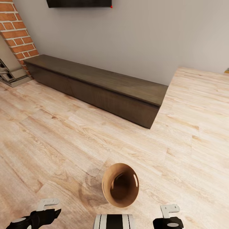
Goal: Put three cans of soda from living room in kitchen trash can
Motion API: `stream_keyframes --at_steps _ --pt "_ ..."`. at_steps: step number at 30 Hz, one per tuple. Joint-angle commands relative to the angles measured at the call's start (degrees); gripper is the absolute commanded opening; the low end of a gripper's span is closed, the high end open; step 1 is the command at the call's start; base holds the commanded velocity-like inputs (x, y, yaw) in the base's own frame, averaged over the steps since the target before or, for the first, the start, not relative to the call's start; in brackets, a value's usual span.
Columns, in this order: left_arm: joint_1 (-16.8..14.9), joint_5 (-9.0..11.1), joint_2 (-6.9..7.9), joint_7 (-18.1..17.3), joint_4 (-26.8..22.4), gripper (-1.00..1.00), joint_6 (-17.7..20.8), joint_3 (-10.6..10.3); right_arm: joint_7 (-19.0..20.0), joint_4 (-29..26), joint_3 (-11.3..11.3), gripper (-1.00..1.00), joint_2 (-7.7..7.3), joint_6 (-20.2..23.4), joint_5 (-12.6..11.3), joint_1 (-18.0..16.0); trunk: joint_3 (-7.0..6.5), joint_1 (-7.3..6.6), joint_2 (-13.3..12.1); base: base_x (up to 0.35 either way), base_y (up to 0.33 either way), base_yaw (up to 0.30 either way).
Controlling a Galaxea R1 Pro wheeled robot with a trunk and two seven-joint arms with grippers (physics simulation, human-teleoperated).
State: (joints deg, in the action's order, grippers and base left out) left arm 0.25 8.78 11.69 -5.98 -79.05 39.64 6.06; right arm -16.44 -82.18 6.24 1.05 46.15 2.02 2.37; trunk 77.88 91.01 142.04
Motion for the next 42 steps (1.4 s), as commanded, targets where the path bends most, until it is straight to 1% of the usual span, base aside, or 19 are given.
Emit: stream_keyframes --at_steps 1,18,22,34,42 --pt "0.00 0.00 0.00 0.00 0.01 1.00 0.00 0.00 0.00 0.00 0.00 1.00 0.00 0.05 0.00 0.00 0.00 0.00 0.00 0.000 0.000 -0.055" --pt "0.01 0.00 0.00 0.00 0.03 1.00 0.00 0.00 0.02 0.00 -0.18 1.00 0.00 -0.03 -0.02 0.00 0.00 0.00 0.00 0.000 0.000 -0.013" --pt "0.00 0.00 0.00 0.00 0.03 1.00 0.00 0.00 0.07 0.00 -0.18 1.00 -0.01 -0.37 -0.07 0.00 0.00 0.00 0.00 0.000 0.000 0.145" --pt "0.01 0.00 0.00 0.00 0.03 1.00 0.00 0.00 0.09 0.00 -0.18 1.00 -0.08 -0.51 -0.04 0.00 0.00 0.00 0.00 0.000 0.000 0.236" --pt "0.01 0.00 0.00 0.00 0.03 1.00 0.00 0.00 0.09 0.00 -0.28 1.00 -0.14 -0.29 -0.02 0.00 0.00 0.00 0.00 0.000 0.000 0.041"
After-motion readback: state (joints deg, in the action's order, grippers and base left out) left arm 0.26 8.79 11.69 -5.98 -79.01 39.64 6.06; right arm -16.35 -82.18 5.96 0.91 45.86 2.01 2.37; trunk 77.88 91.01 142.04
